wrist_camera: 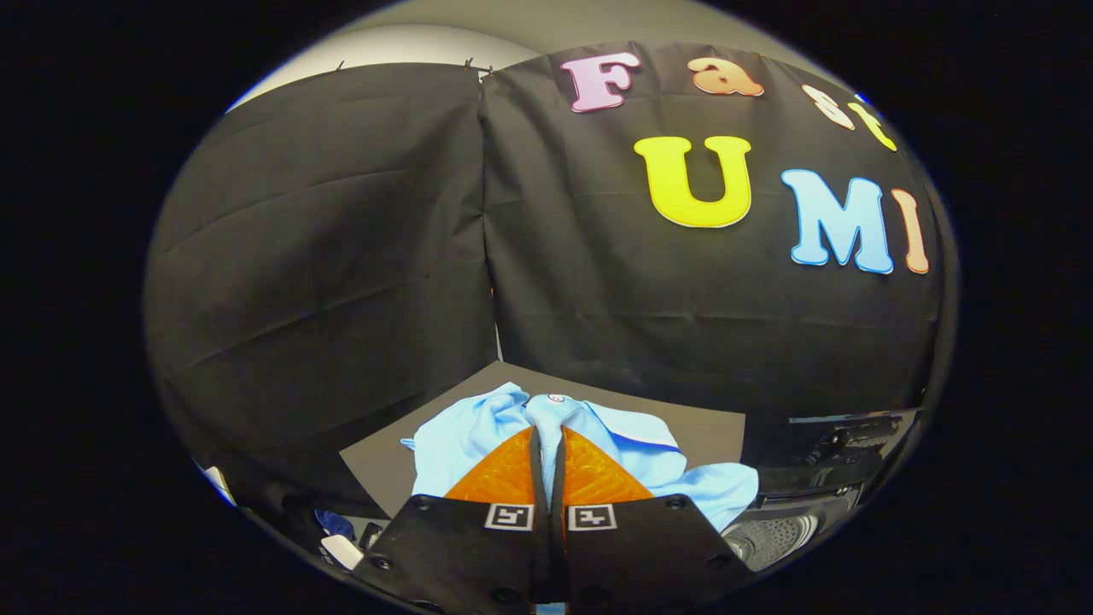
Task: Put the clothes into the washing machine and then close the washing machine lid.
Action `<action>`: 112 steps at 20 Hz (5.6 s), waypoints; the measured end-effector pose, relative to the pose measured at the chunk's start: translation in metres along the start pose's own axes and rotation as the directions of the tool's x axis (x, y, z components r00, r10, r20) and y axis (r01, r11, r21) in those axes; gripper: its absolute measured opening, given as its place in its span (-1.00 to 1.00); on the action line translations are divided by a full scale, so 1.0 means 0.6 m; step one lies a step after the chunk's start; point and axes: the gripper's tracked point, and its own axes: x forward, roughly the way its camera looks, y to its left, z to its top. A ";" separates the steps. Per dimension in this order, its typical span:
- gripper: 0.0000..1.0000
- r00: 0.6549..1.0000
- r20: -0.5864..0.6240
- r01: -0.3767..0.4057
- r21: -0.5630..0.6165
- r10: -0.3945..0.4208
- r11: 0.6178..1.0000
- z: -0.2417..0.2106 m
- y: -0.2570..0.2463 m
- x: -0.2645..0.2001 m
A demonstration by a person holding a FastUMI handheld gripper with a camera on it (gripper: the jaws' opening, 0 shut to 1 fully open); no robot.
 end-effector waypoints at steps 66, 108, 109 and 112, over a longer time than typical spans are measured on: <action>-0.98 0.878 -0.062 0.479 0.076 -0.475 0.874 -0.150 -0.544 -0.217; 0.95 0.771 -0.467 0.488 -0.004 -0.433 0.873 -0.504 -0.573 -0.108; 0.97 0.771 -0.465 0.491 -0.002 -0.435 0.871 -0.503 -0.572 -0.109; 0.97 0.782 -0.435 0.499 0.005 -0.447 0.867 -0.487 -0.572 -0.116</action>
